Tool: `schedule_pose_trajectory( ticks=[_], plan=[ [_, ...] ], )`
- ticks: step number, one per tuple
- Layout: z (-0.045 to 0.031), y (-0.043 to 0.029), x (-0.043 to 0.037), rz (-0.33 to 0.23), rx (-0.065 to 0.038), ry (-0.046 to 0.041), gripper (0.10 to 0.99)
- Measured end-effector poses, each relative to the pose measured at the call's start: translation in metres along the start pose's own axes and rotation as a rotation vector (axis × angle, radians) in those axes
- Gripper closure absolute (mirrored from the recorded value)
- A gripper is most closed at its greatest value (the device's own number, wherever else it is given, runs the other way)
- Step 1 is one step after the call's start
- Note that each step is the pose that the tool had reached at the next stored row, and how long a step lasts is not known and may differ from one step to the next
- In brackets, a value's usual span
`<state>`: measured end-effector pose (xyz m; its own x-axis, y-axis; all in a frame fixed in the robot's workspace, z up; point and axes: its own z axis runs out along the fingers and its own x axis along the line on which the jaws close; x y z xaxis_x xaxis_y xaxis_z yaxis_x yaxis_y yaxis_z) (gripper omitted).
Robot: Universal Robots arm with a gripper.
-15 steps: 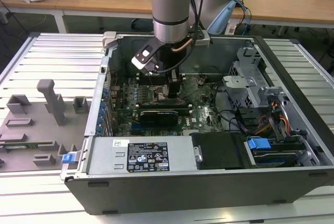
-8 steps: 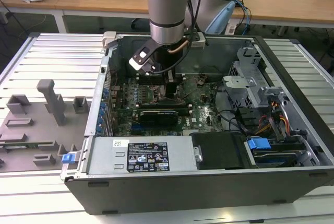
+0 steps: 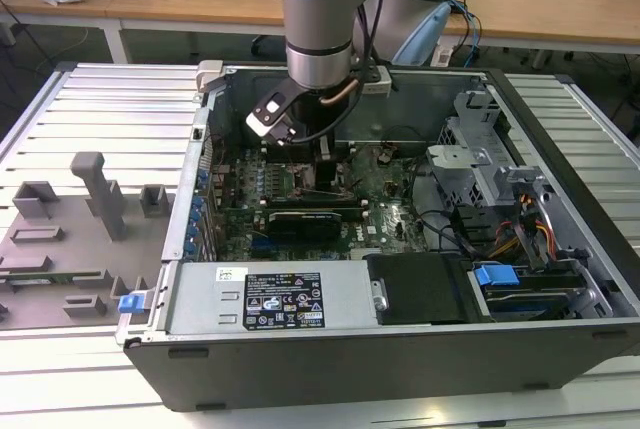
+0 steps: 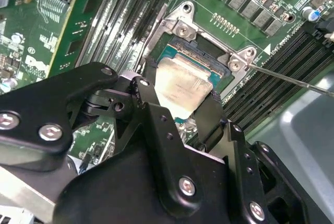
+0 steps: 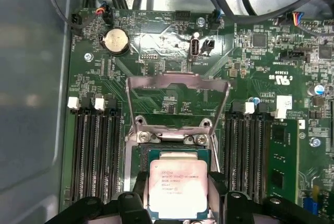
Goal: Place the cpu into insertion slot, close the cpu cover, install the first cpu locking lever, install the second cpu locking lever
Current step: 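Place the cpu into insertion slot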
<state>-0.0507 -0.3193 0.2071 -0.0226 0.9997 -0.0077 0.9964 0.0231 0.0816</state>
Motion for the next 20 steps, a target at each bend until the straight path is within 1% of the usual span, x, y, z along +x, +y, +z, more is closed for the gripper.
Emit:
schedule_pose_trajectory(
  ticks=[3, 7, 12, 20],
  plan=[
    [0.0029, -0.0004, 0.0013, 0.027, 0.0, -0.0024, 0.545],
    [0.0064, -0.0008, 0.0074, 0.037, 0.0, -0.003, 0.545],
    [0.0084, -0.0022, 0.0077, 0.048, 0.001, -0.0083, 0.545],
    [0.0091, -0.0022, 0.008, 0.049, 0.0, -0.008, 0.545]
  ],
)
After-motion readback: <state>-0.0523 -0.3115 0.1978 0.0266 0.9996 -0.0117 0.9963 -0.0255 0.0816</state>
